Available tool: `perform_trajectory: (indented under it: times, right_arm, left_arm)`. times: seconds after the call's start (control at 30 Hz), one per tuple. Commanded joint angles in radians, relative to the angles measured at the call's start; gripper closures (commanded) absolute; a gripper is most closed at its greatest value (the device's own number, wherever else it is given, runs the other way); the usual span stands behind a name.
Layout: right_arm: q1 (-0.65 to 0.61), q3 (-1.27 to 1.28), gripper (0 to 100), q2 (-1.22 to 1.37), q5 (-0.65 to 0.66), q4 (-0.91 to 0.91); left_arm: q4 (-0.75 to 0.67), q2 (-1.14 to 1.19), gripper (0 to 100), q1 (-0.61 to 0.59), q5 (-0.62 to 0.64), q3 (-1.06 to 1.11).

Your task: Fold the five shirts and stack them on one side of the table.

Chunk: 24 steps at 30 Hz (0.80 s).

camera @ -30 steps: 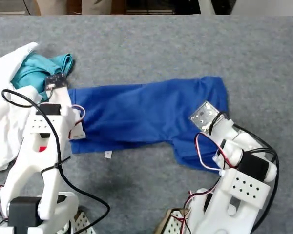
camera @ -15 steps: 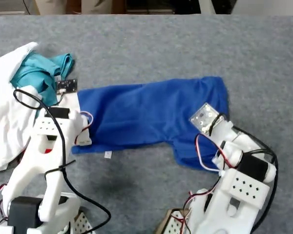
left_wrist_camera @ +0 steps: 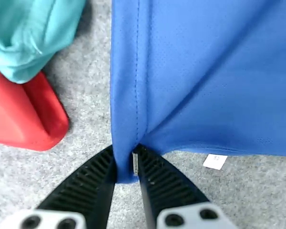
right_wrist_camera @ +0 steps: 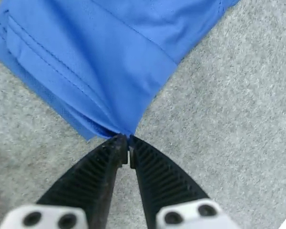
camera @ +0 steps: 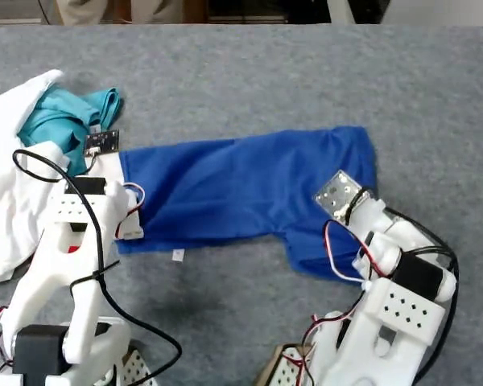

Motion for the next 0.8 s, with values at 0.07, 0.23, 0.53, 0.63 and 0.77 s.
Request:
perform_trajectory:
  times: [0.07, 0.23, 0.53, 0.63, 0.77]
  right_arm:
    - [0.016, -0.002, 92.4, -0.015, 0.066, 0.020]
    - [0.019, -0.008, 71.9, -0.016, 0.117, 0.044]
    - [0.019, -0.179, 79.5, -0.016, 0.123, 0.137]
    - [0.019, -0.239, 89.0, -0.016, 0.123, 0.167]
    - [0.010, -0.295, 99.5, -0.007, 0.091, 0.167]
  left_arm:
    - [0.006, -0.028, 97, -0.014, -0.009, -0.011]
    - [0.051, -0.030, 80, -0.020, -0.009, -0.029]
    - [0.273, -0.030, 79, -0.023, -0.009, -0.252]
    - [0.353, -0.030, 79, -0.023, -0.009, -0.354]
    - [0.394, -0.030, 80, -0.023, -0.002, -0.466]
